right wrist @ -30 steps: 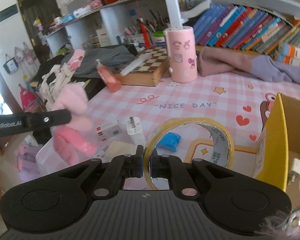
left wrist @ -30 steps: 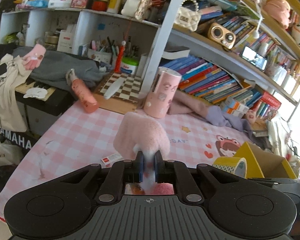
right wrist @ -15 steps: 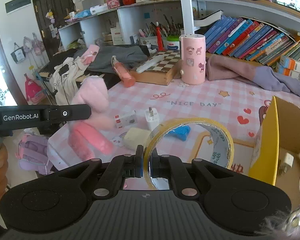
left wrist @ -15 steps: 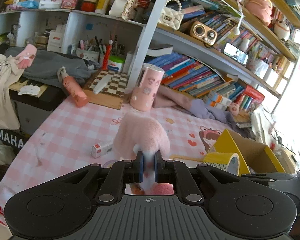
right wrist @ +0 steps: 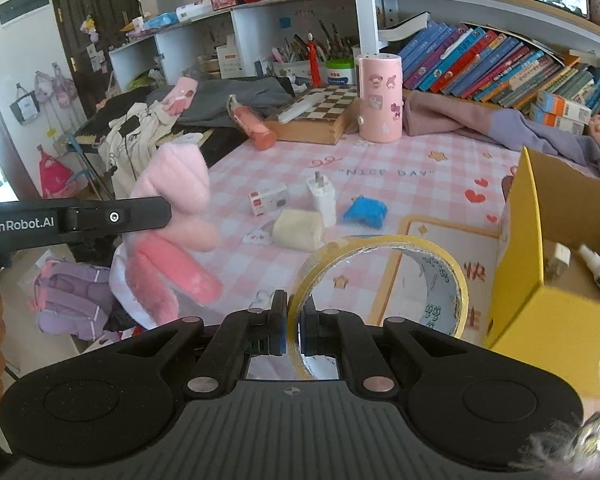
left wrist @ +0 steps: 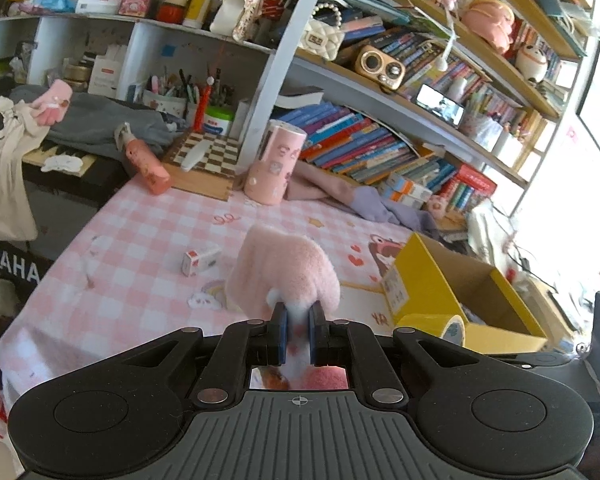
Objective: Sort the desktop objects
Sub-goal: 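Lift the plush and tape roll and carry both over the yellow box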
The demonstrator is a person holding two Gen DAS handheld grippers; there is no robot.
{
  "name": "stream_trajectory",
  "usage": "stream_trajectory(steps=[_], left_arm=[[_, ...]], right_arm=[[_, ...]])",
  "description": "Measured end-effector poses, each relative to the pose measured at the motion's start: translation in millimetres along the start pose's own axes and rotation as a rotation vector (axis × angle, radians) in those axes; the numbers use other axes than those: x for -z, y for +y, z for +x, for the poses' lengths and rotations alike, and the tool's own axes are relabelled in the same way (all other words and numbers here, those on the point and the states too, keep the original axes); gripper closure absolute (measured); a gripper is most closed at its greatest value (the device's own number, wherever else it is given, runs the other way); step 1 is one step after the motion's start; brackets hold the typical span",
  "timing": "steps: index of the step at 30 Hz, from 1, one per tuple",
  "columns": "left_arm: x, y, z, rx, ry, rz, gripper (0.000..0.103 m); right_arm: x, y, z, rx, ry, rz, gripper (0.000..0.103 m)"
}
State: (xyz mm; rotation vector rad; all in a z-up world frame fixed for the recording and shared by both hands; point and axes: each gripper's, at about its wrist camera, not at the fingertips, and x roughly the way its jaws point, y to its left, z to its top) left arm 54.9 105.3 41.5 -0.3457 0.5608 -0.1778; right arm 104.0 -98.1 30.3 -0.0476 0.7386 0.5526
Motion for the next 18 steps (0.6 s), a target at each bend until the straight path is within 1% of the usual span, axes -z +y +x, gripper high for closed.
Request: stream_trajectory(steps=[5,10,14,18], left_arm=[[8.5,-1.4,-16.1,0.033,0.005,0.006,0.094],[15.8,-7.3,-29.4,0.046,0.007,0.022,0.094],[21.9,-13.0,-34.0,0.073,0.027,0.04,0.094],[27.8,-20.5,-34.2,0.111,0.063,0.066,0.094]], right_arm=[[15.6,8.6,-14.8,0.024,0.001,0.025,0.098],[28.0,14.1,-28.4,0.036,-0.004,0.039,0.098],[40.9,15.9,-37.3,0.045,0.003,0.059,0.098],[53.0,16.6,-47.6,0.073,0.002,0.095,0.098]])
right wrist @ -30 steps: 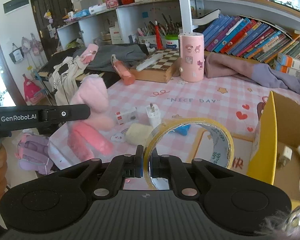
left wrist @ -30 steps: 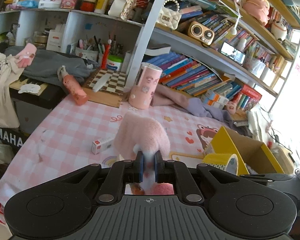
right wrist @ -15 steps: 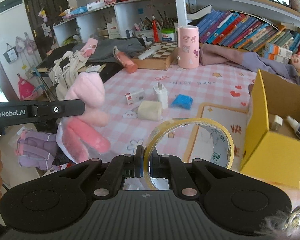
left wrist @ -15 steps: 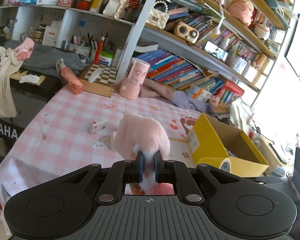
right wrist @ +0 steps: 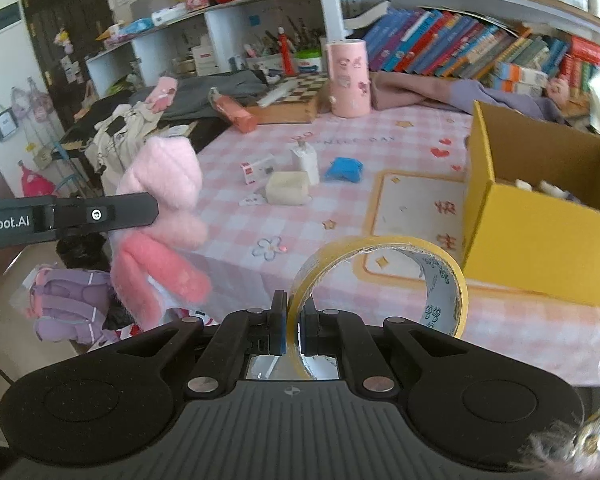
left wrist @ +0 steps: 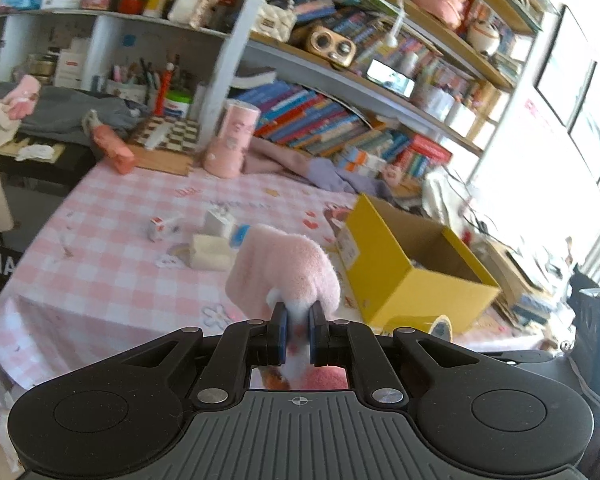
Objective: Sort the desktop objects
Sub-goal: 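Lift the plush and tape roll and carry both over the yellow box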
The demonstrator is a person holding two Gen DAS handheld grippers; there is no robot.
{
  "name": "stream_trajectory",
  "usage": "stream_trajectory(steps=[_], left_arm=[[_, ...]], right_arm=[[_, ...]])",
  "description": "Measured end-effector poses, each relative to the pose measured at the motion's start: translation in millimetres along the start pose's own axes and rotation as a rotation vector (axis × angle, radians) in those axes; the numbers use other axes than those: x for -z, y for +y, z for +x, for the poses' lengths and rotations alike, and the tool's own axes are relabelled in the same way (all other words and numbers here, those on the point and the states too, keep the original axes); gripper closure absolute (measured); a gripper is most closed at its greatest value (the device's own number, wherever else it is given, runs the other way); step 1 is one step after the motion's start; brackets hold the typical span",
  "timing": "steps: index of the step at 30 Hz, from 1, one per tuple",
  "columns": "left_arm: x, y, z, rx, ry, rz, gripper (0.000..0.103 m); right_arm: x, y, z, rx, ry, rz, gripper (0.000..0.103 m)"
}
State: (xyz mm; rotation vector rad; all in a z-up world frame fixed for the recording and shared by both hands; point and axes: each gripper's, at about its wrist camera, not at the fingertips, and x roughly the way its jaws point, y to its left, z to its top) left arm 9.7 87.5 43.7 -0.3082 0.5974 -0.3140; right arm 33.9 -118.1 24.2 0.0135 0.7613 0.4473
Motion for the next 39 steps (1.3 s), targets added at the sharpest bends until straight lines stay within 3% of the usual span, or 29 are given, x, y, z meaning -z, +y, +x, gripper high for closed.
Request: stream_trajectory(steps=[18,39], left_arm=[[9.6,-41.9,36.9,0.24,0.182,0.158,0.094],[11.8,-88.3,82.6,0.411,0.284,0.282,0.094]], right_arm=[[37.0,-24.9,-35.9,0.161,0.007,0.181,0.098],[53.2,-57.2,-60.0,0.321,0.016,0.304,0.098]])
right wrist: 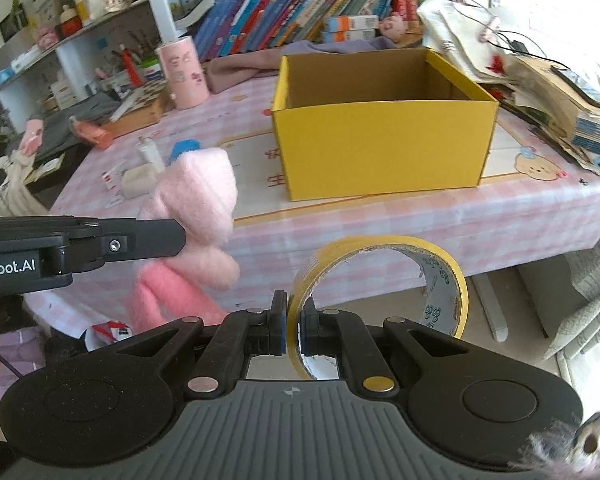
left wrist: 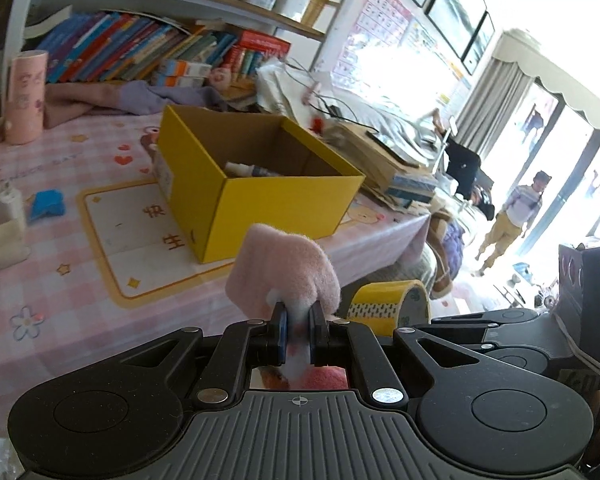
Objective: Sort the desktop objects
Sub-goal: 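Lift the plush and tape roll and carry both over the yellow box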
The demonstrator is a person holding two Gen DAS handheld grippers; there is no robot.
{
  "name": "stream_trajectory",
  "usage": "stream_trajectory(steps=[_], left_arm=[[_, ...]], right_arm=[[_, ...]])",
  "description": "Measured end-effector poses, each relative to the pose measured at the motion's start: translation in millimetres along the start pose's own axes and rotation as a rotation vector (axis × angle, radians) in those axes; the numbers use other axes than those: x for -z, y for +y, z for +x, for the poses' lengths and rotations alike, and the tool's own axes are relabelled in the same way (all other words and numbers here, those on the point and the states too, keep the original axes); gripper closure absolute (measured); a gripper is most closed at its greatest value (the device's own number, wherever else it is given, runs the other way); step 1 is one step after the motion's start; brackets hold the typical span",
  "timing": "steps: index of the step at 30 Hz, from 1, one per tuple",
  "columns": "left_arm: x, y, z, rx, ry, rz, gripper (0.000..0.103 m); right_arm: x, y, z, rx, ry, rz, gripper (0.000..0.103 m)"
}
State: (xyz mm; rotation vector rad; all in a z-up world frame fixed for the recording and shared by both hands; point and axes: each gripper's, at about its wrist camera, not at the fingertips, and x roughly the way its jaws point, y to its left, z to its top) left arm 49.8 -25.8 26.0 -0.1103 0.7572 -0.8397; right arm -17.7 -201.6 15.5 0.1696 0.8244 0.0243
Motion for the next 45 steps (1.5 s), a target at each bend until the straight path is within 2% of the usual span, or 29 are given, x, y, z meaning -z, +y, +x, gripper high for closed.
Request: stream_trajectory(steps=[10,27,33,38,45], left_arm=[[-12.7,-3.0,23.0,0.014,0.023,0.022,0.094],[-33.0,-11.0,50.4,0.01,0.012,0.067,0.094],[-51.0,-19.1,56.6,0.009,-0.046,0.078,0.094],[-71.5,-31.3,63.0,0.003,-0.106,0.101,0.094],[-106.3,-37.8,72.9,-0.05,-0.218,0.12,0.094]], right_arm=[[-12.5,-16.5,6.1,0.023,-0.009,0.013,0.098],[-37.1,-42.2,22.9,0.022,-0.015,0.014,0.098],[-51.4,-51.8,23.5,0.017,-0.062,-0.012,0.098],[-72.4,-58.1,23.1,0.008,-0.109,-0.08,0.098],[-120.5,-74.7,21.3,-0.02,-0.208,-0.171,0.098]])
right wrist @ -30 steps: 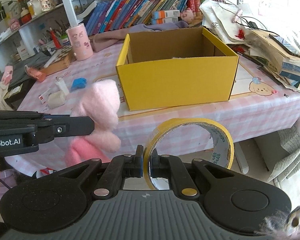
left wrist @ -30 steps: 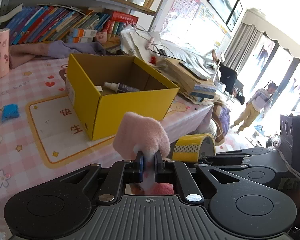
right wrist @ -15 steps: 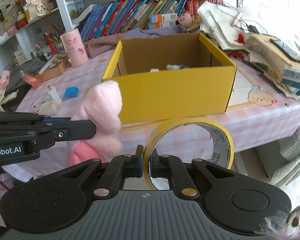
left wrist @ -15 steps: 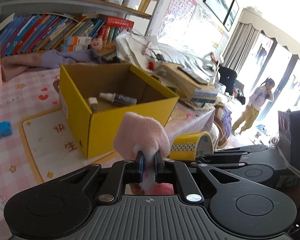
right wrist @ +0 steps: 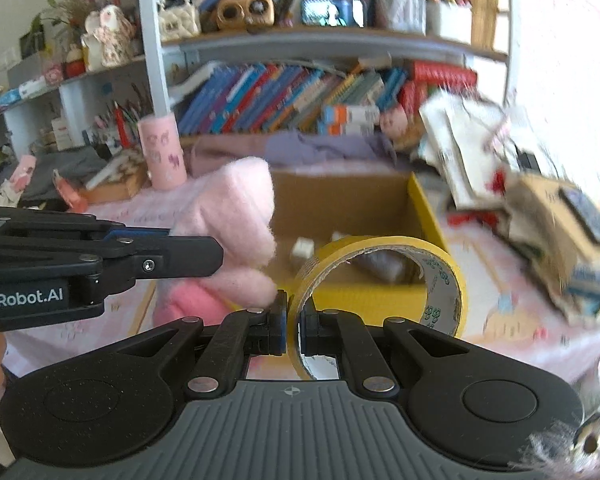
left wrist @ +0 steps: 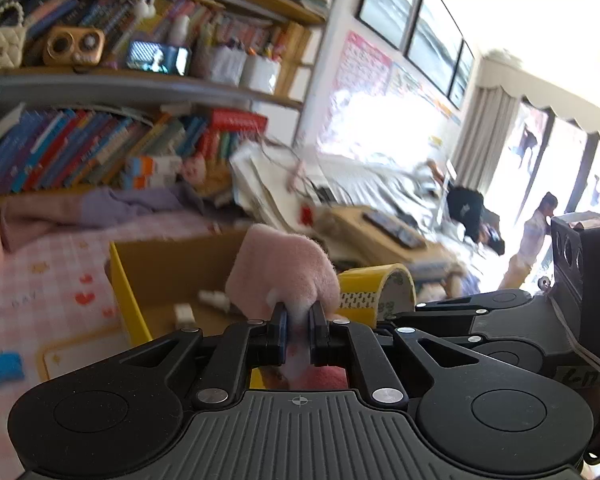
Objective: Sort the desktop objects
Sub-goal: 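Lift the plush and tape roll and carry both over the yellow box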
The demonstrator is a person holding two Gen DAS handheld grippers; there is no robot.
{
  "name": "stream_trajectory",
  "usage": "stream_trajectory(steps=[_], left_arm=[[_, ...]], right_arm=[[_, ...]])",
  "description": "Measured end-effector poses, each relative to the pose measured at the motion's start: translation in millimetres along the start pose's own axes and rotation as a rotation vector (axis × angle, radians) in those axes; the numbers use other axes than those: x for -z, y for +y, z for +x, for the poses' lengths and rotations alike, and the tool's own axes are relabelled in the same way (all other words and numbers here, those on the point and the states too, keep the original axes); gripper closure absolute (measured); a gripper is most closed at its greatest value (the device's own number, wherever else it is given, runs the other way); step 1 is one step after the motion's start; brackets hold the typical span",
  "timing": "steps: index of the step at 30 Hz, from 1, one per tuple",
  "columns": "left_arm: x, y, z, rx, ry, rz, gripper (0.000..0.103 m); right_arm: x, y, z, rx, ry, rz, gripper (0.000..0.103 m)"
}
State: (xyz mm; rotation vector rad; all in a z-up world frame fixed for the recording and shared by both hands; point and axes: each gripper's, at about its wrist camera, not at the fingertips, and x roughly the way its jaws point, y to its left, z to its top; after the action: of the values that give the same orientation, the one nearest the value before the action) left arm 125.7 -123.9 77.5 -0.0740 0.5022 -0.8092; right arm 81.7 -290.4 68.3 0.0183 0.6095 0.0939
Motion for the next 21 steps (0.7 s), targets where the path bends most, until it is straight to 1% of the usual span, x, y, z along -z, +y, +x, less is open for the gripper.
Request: stream_trajectory(steps=[2,5,9,12,14,18,21], left_arm=[[-6.5,1.1,5.1,-0.027,-0.021,-0.004,0.094],[-11.7,2.1,18.4,-0.095,-0.037,0.021,0.094],[-12.6,8.7,42.0,-0.181,-0.015,0.026,0.094],[-12.4,17.3,56.2,-0.223,0.003,0.011,0.094],[-10.9,23.1,66.4,-0.236,0.025,-0.004,0.094],[-2.8,33.0,88.8,-0.274,0.111,-0.05,0.094],[4.9,37.6,99.0,-0.302,0.153,-0.105,0.094]], right_arm=[[-11.1,-6.4,5.3,-0.018,-0.017,-0.023,0.098],[-26.7,-15.3,20.2,-0.056,-0.034,-0.065,0.098],[-39.0,-25.4,49.8,-0.11,-0.02,-0.106,0.098],[-44.9,-32.6,77.5,-0.166,0.03,-0.115,0.098],[-46.5,-35.3,95.1,-0.199,0.072,-0.128,0.098],[-42.8,-39.0,127.5,-0.251,0.181,-0.155,0.098],[-37.4,-43.5,146.0,-0.283,0.263,-0.165,0.098]])
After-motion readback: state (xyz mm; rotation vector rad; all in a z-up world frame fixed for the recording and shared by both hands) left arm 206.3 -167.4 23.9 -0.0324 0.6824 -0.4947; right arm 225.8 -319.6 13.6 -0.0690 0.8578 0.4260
